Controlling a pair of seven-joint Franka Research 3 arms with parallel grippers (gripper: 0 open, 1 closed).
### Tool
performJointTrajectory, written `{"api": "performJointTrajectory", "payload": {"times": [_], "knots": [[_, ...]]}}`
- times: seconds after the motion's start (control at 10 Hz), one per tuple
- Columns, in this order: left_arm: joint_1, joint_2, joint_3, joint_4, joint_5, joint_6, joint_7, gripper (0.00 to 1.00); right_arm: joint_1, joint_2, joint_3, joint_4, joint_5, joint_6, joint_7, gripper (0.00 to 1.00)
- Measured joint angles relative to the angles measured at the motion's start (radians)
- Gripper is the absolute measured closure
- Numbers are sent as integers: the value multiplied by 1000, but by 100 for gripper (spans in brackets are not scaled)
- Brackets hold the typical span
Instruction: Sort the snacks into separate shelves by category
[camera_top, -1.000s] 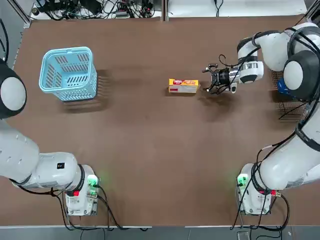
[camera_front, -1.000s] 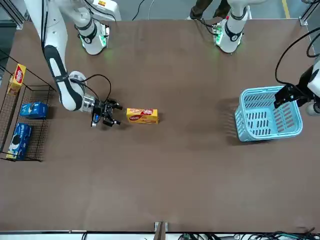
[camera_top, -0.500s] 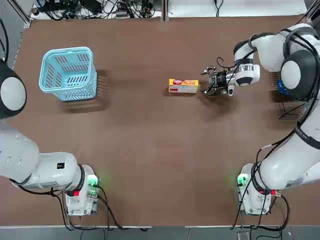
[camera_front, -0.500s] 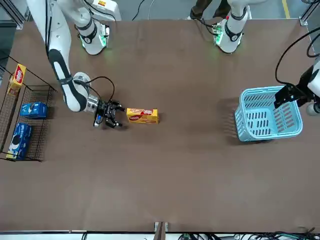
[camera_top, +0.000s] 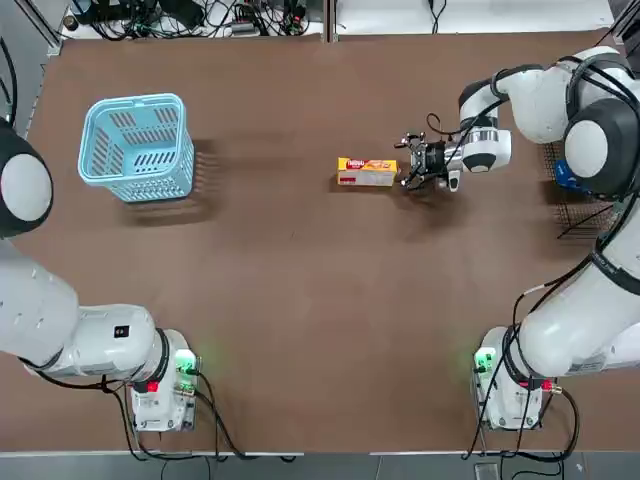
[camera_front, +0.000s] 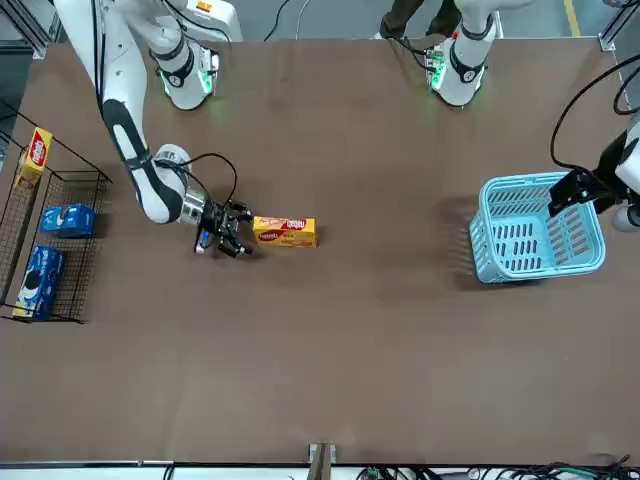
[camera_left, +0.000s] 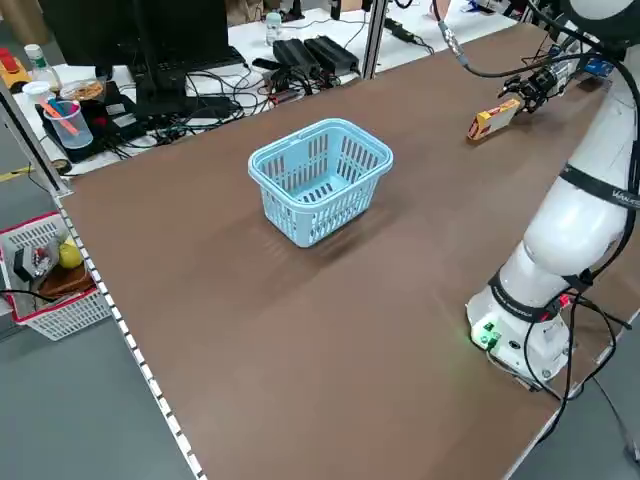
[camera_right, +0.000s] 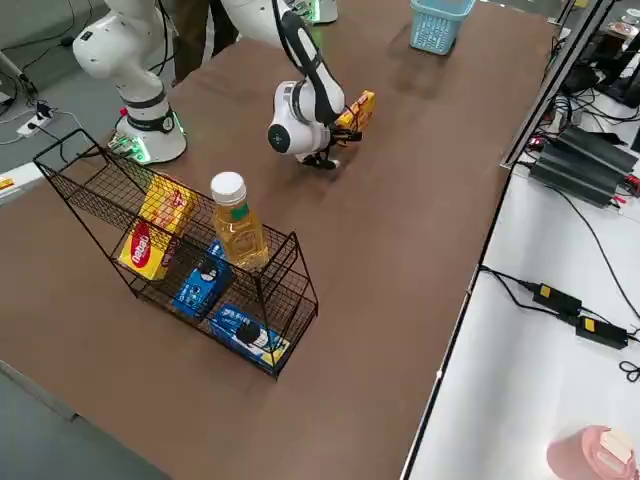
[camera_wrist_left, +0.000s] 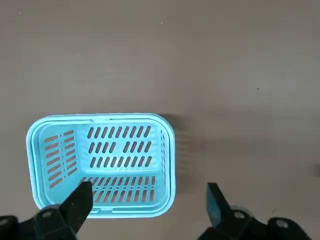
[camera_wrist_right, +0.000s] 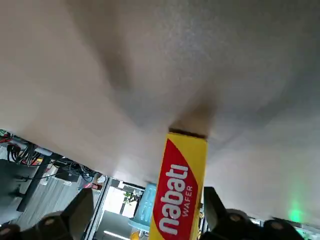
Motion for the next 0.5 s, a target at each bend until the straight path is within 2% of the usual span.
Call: {"api": "performJointTrajectory", "payload": {"times": [0.1,0.2,0.3,0.4,0.5], "knots": [[0,0,0,0,0,0,0,0,-2,0,0,0,0,0,-21,11],[0,0,0,0,0,0,0,0,-4,0,1,0,0,0,-39,30],[0,0,0,1,0,0,0,0,-10,0,9,3,0,0,-51,43],[0,0,0,1,0,0,0,0,-21,0,21,7,0,1,-53,61],[0,0,0,1,0,0,0,0,-31,0,30,9,0,1,-56,73]]}}
